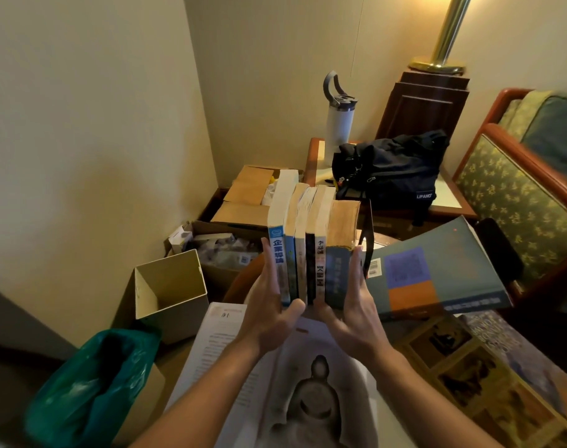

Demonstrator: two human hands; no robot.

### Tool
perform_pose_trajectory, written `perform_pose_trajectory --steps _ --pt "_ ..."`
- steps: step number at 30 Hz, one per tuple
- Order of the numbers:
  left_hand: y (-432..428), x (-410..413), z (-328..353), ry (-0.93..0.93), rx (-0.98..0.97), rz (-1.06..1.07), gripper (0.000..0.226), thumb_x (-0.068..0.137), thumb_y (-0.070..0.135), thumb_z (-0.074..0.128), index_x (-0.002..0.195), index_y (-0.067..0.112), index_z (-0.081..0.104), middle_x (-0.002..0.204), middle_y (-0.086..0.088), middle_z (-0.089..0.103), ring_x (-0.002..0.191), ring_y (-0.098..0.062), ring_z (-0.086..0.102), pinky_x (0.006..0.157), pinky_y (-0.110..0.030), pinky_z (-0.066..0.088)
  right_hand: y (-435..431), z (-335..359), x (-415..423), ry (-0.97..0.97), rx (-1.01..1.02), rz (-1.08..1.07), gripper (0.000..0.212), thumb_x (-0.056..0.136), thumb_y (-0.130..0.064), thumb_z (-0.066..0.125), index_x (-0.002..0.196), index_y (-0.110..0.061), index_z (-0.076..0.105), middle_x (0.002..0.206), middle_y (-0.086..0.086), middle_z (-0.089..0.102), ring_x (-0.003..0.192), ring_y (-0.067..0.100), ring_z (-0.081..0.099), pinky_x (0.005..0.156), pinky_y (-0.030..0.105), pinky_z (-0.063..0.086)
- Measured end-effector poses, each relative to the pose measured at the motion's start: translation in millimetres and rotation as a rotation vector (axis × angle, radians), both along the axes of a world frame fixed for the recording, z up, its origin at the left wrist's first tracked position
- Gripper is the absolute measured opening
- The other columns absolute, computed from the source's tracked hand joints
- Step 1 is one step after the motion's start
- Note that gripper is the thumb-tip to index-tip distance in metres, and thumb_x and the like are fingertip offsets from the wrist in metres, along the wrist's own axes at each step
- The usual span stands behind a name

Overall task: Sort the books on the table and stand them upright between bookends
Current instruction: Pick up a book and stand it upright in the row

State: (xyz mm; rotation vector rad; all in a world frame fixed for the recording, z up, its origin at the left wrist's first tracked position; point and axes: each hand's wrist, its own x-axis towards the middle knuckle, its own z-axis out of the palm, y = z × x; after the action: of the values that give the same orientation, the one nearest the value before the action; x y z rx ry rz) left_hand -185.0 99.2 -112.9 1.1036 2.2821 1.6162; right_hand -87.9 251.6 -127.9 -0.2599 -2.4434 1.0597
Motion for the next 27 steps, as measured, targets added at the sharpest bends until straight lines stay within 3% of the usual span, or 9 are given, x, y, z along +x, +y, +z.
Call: perform_pose_trajectory --steps 2,5,8,12,14,18,21,23,27 --pt "0.5 1.0 -1.4 0.016 -0.005 0.004 0.112 0.08 0.016 0.06 0.154 0.032 -0.022 0.162 0.016 0.02 0.143 -0.004 0.033 0.109 -0.022 0.036 1.4 -0.7 0.8 0.001 0.017 -0.003 0.109 0.087 -0.069 0.053 0.154 -0.033 -0.024 0.167 0.0 0.01 0.142 0.033 0.04 0.106 0.063 0.041" --pt "2.7 0.7 -3.8 0.027 0.01 0.008 0.111 0.08 0.017 0.06 0.155 0.033 -0.021 0.165 0.008 0.017 0.146 -0.011 0.032 0.111 -0.036 0.042 -3.1 -1.1 -1.2 -0.008 0.033 -0.011 0.105 0.087 -0.074 0.047 0.155 -0.032 -0.022 0.168 -0.003 0.002 0.142 0.034 0.039 0.107 0.063 0.04" --pt "2.2 -1.7 -4.0 0.043 0.013 0.021 0.109 0.08 0.017 0.06 0.156 0.032 -0.018 0.161 0.01 0.025 0.139 -0.008 0.041 0.105 -0.029 0.047 -2.6 -1.0 -2.1 -0.04 0.052 0.011 0.104 0.089 -0.068 0.051 0.155 -0.033 -0.022 0.168 -0.003 0.0 0.136 0.033 0.047 0.104 0.061 0.043" --pt "-0.3 -5.6 -9.5 0.025 0.025 0.031 0.111 0.08 0.012 0.061 0.156 0.031 -0.016 0.159 0.013 0.028 0.138 -0.006 0.042 0.105 -0.027 0.046 10.9 -3.0 0.9 -0.061 0.069 0.025 0.112 0.09 -0.035 0.069 0.154 -0.034 -0.022 0.166 0.003 0.014 0.132 0.02 0.048 0.105 0.052 0.046" --pt "0.8 -5.7 -14.7 0.029 0.033 0.032 0.111 0.08 0.008 0.061 0.157 0.03 -0.015 0.16 0.014 0.027 0.14 -0.005 0.039 0.107 -0.026 0.042 10.6 -2.9 0.3 -0.049 0.067 0.017 0.112 0.089 -0.036 0.068 0.154 -0.033 -0.023 0.166 0.004 0.015 0.132 0.016 0.045 0.106 0.049 0.044" --pt "4.1 -5.5 -21.3 0.025 0.062 0.022 0.11 0.081 0.001 0.061 0.157 0.03 -0.014 0.158 0.008 0.031 0.137 -0.013 0.045 0.104 -0.031 0.048 1.0 -5.0 -2.6 -0.044 0.061 0.007 0.111 0.09 -0.042 0.066 0.155 -0.029 -0.023 0.166 -0.006 0.003 0.13 0.031 0.052 0.103 0.054 0.046" --pt "1.2 -8.4 -21.6 0.038 0.064 -0.013 0.113 0.084 -0.002 0.062 0.155 0.036 -0.017 0.151 0.028 0.029 0.133 -0.008 0.048 0.097 -0.019 0.049 2.2 -5.0 -0.5 -0.065 0.077 0.003 0.113 0.088 -0.04 0.068 0.154 -0.03 -0.023 0.165 -0.003 0.006 0.129 0.03 0.053 0.1 0.056 0.048" --pt "-0.7 -9.3 -22.0 0.033 0.065 -0.029 0.115 0.085 -0.004 0.064 0.154 0.038 -0.018 0.148 0.039 0.024 0.134 -0.003 0.046 0.096 -0.012 0.046 1.3 -3.4 2.4 -0.083 0.079 -0.002 0.114 0.085 -0.056 0.064 0.154 -0.032 -0.025 0.167 0.003 0.002 0.135 0.034 0.047 0.103 0.059 0.046" --pt "0.7 -10.9 -24.2 0.033 0.03 0.073 0.098 0.094 0.026 0.069 0.159 0.028 -0.003 0.146 0.035 0.034 0.128 0.009 0.047 0.099 -0.015 0.048 -2.7 -2.4 4.4 -0.101 0.027 -0.045 0.117 0.085 -0.052 0.07 0.152 -0.039 -0.025 0.168 -0.001 -0.004 0.143 0.04 0.035 0.105 0.066 0.039"
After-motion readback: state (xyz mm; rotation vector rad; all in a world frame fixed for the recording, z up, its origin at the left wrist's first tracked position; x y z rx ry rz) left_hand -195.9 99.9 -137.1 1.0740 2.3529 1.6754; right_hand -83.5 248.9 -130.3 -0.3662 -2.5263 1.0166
